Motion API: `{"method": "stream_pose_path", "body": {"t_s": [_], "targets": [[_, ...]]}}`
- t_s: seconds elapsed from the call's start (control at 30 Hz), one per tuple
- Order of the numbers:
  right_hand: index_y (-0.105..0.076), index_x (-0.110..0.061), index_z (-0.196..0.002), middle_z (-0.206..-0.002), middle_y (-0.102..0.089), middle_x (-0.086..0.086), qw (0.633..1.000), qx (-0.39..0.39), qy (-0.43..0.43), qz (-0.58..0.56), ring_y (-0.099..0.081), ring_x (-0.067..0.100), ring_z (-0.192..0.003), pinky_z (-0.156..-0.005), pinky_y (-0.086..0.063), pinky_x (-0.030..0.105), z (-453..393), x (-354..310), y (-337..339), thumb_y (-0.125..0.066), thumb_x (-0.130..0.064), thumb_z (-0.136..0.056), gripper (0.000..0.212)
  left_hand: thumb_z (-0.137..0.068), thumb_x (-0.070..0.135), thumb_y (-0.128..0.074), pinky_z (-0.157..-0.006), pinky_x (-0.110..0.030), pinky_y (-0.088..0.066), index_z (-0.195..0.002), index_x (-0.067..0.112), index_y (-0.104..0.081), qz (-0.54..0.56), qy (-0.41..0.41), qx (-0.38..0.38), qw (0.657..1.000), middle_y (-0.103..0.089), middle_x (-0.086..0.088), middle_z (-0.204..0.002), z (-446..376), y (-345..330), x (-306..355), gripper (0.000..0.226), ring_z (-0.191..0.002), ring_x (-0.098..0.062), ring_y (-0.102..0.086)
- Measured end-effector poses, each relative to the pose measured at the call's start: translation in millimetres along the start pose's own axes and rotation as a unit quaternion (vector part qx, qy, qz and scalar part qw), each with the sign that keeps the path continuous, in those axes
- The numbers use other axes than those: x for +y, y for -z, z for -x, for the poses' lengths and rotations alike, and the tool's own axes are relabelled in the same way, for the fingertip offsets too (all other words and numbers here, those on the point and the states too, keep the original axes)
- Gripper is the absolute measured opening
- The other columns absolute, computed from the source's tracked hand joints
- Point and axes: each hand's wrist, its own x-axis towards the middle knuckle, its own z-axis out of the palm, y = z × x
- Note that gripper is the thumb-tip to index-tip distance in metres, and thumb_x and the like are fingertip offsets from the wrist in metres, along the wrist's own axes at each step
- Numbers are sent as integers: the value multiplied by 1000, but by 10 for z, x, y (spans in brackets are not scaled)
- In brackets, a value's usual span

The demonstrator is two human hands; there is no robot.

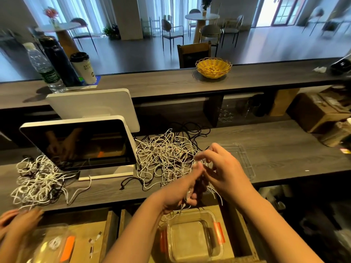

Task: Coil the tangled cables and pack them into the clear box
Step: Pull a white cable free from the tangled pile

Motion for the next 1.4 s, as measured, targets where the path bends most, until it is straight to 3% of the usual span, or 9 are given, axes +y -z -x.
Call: {"method": "stream_pose_path", "body": {"t_s": [0.17,0.27,0.43,0.6,0.8,0.93,1.03,1.2,1.4], "targets": [[-69,-19,-105,-98,-59,-7,998,-9,-31,-62,-58,5,-90,-75,-52,27,22,33,-54,-66,-31,-90,20,-99,53,-40,-53,-15,-34,-100,12,-47,-87,30,-17,996,-45,4,-70,134,14,53,42,-56,-4,-41],[-70,-20,-102,-98,-63,-10,995,-4,-67,-74,-59,0,-93,-79,-49,20,32,60,-90,-66,-24,-92,12,-101,52,-34,-57,-21,-42,-92,13,-55,-182,-23,74,980,-56,6,-70,103,22,2,45,-58,-7,-47],[-70,-23,-97,-90,-66,-11,984,-16,-145,-106,-60,-1,-85,-75,-47,17,28,14,-177,-68,-24,-91,6,-102,51,-34,-66,-22,-51,-103,31,-59,-168,-76,177,967,-69,0,-80,130,-7,-77,32,-62,-9,-64],[-63,-22,-81,-66,-61,-2,967,3,-220,-127,-49,2,-56,-54,-42,19,50,69,-191,-68,-39,-88,20,-99,49,-33,-73,-19,-56,-118,30,-61,-49,-116,230,965,-76,-2,-95,163,2,-95,39,-83,-11,-74],[-66,-27,-87,-74,-66,-1,961,-27,-230,-151,-59,11,-67,-63,-51,32,148,54,-158,-57,-37,-96,16,-105,49,-23,-91,-35,-53,-135,25,-57,191,-186,250,931,-73,-5,-118,179,-4,32,51,-114,-19,-68],[-69,-27,-93,-75,-64,-8,963,-27,-219,-155,-57,0,-68,-62,-46,19,157,-29,-178,-56,-33,-98,15,-104,52,-23,-107,-41,-44,-142,29,-50,338,-209,218,891,-68,-8,-129,181,-92,117,51,-123,-21,-62],[-69,-30,-95,-73,-65,-6,961,-62,-214,-166,-56,2,-64,-63,-48,25,154,-101,-207,-55,-33,-99,15,-104,53,-23,-111,-45,-40,-144,31,-47,402,-225,212,862,-68,-11,-129,154,-99,117,51,-122,-26,-63],[-70,-34,-100,-82,-69,-4,960,-98,-206,-163,-63,11,-77,-75,-56,36,179,-136,-208,-55,-35,-98,14,-105,54,-30,-100,-43,-50,-143,31,-50,458,-246,225,824,-72,-11,-105,90,-58,117,49,-99,-25,-70],[-67,-31,-102,-82,-67,-5,962,-130,-184,-155,-61,9,-74,-68,-50,31,184,-241,-251,-52,-30,-101,16,-106,52,-30,-65,-29,-39,-131,21,-56,451,-249,293,805,-48,-1,-71,18,-16,135,48,-62,-12,-44]]}}
